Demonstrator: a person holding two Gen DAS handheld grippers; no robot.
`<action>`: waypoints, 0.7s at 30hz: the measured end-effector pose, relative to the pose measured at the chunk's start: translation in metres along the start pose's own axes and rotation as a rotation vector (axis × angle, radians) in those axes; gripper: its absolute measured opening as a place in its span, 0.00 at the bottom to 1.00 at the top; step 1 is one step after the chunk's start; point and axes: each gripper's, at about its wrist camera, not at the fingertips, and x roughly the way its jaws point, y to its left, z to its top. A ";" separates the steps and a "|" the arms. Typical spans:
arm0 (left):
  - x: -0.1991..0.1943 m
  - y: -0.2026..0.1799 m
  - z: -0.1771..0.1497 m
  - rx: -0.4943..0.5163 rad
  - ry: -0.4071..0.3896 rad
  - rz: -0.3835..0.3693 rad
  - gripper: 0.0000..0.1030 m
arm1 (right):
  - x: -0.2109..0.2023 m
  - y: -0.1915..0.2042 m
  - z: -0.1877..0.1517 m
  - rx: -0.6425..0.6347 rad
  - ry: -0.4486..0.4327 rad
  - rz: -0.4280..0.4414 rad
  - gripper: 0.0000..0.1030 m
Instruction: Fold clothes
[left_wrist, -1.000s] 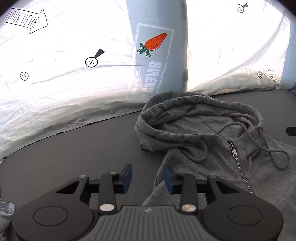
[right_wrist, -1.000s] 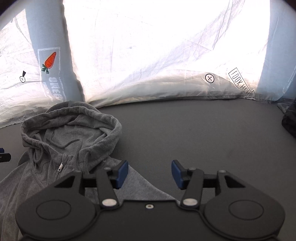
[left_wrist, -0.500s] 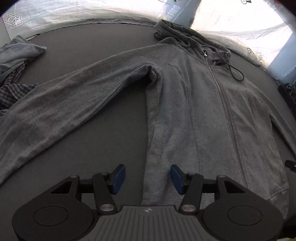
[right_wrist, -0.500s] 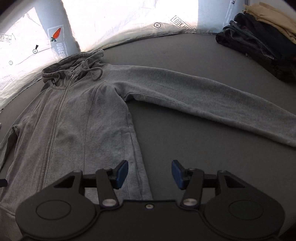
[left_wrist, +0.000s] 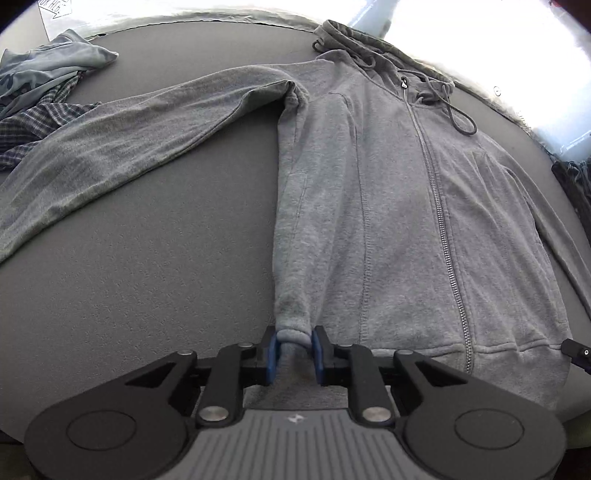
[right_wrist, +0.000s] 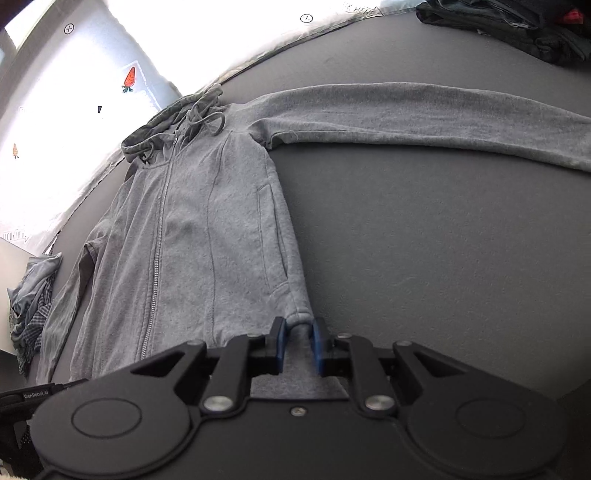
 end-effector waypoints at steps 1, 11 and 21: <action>0.004 0.000 0.001 0.008 0.021 0.020 0.28 | 0.001 0.002 0.002 -0.014 0.008 -0.023 0.18; -0.015 0.007 0.040 -0.053 -0.047 0.047 0.66 | -0.009 0.022 0.058 -0.111 -0.133 -0.089 0.41; 0.013 -0.003 0.134 -0.049 -0.115 0.062 0.79 | 0.042 0.098 0.147 -0.397 -0.291 -0.041 0.31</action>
